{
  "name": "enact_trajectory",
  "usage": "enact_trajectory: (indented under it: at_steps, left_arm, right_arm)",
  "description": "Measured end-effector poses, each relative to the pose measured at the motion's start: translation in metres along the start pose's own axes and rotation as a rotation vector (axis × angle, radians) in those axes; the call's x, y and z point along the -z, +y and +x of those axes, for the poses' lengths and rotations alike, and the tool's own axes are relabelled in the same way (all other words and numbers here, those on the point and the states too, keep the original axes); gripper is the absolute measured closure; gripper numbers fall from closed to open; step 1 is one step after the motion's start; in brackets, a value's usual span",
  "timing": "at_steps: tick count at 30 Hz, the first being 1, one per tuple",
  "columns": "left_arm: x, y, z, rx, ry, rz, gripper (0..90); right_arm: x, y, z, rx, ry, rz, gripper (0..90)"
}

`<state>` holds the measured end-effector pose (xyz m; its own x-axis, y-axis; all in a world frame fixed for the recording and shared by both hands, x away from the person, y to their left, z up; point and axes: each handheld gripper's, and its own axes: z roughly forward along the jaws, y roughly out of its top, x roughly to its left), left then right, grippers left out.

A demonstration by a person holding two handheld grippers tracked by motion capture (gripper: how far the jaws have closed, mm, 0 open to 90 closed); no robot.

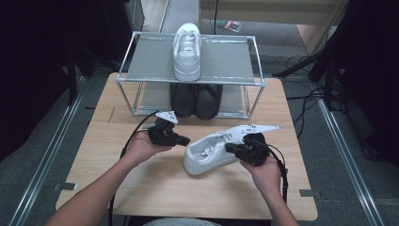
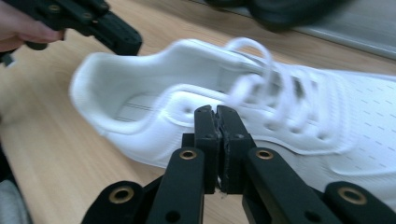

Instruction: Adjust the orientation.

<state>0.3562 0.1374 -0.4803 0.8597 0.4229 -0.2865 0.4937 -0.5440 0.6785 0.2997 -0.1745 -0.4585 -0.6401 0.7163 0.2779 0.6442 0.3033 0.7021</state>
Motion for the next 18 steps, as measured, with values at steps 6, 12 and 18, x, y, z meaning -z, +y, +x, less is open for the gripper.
enact_trajectory:
  at_steps: [6,12,18]
  left_arm:
    - [-0.004,0.002,-0.002,0.002,-0.018,0.027,87.5]
    - [-0.005,0.001,-0.008,-0.008,-0.032,0.043,89.1]
    - [-0.005,-0.002,-0.013,0.000,-0.054,0.041,90.0]
  right_arm:
    - [-0.008,-0.002,-0.012,-0.044,-0.023,-0.003,89.7]
    - [-0.012,-0.003,-0.014,-0.044,-0.013,-0.001,89.1]
    - [-0.013,-0.002,-0.016,-0.051,0.005,0.008,88.8]
